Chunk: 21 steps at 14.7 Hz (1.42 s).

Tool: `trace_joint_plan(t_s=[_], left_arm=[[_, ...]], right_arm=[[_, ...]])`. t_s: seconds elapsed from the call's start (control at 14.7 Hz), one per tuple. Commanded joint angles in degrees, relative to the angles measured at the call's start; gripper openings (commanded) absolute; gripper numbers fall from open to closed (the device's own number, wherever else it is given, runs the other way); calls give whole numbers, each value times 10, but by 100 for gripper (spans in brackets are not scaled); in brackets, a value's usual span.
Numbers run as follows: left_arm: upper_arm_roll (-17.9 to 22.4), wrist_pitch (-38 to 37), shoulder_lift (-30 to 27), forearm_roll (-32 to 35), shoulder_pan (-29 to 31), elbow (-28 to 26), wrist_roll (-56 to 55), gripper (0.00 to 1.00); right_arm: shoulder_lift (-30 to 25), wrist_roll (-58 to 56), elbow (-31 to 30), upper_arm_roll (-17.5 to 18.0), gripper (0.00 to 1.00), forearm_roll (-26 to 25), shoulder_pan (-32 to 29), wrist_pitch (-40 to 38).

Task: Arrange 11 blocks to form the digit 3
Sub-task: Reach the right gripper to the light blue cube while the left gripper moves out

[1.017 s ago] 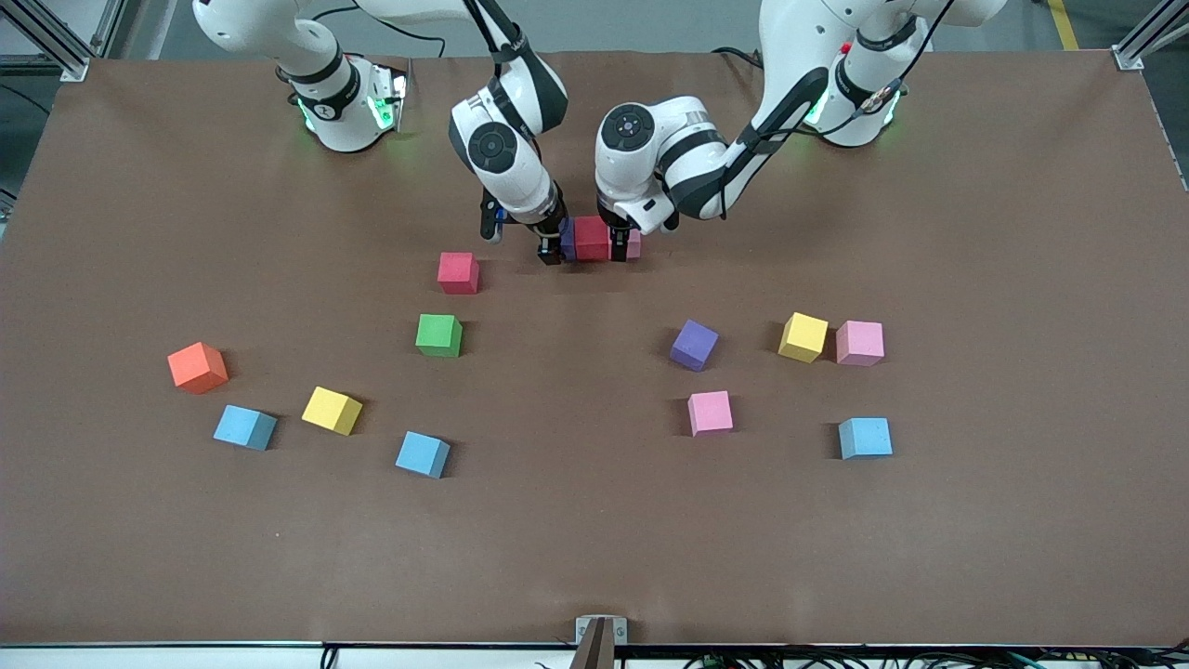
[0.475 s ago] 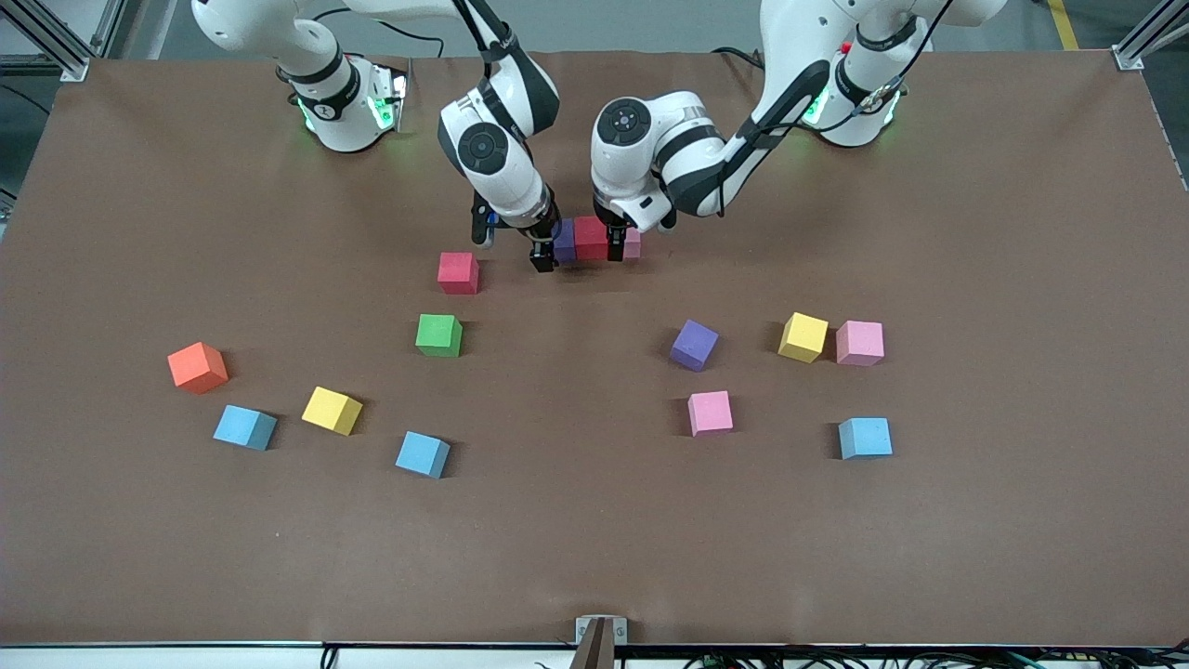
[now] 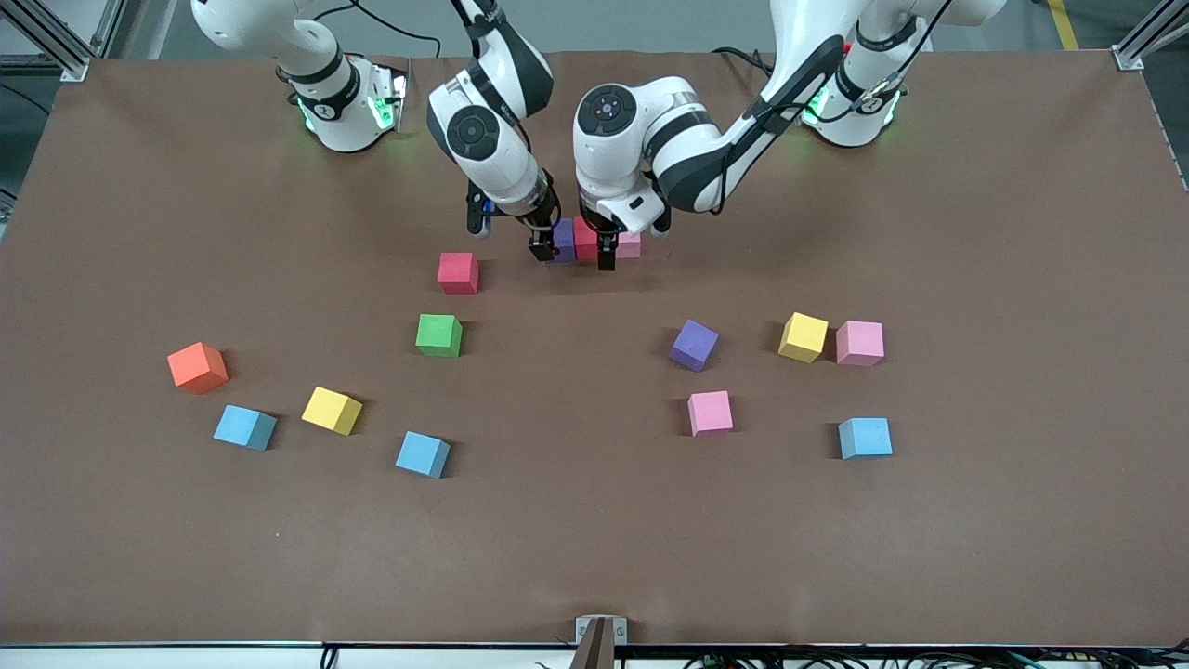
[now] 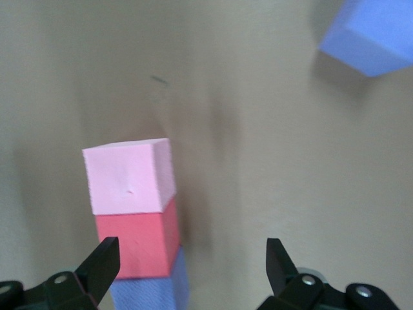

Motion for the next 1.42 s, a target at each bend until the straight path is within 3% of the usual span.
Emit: trace_joint_plan(t_s=[0.0, 0.34, 0.47, 0.88, 1.08, 1.36], left_arm=[[0, -36, 3, 10, 22, 48, 46, 100], [1, -45, 36, 17, 96, 129, 196, 100], [4, -45, 62, 39, 117, 164, 238, 100], [37, -45, 113, 66, 123, 201, 475, 100], [66, -45, 113, 62, 125, 202, 565, 100], [73, -45, 123, 60, 130, 201, 616, 100]], right_arm=[[-26, 4, -14, 4, 100, -47, -25, -13], [-29, -7, 21, 5, 100, -188, -129, -14], [-24, -73, 39, 5, 100, -237, -167, -15], [7, -442, 91, 6, 100, -241, -291, -14], [57, -575, 162, 5, 100, -243, -325, -14], [125, -766, 260, 5, 100, -243, -376, -14]])
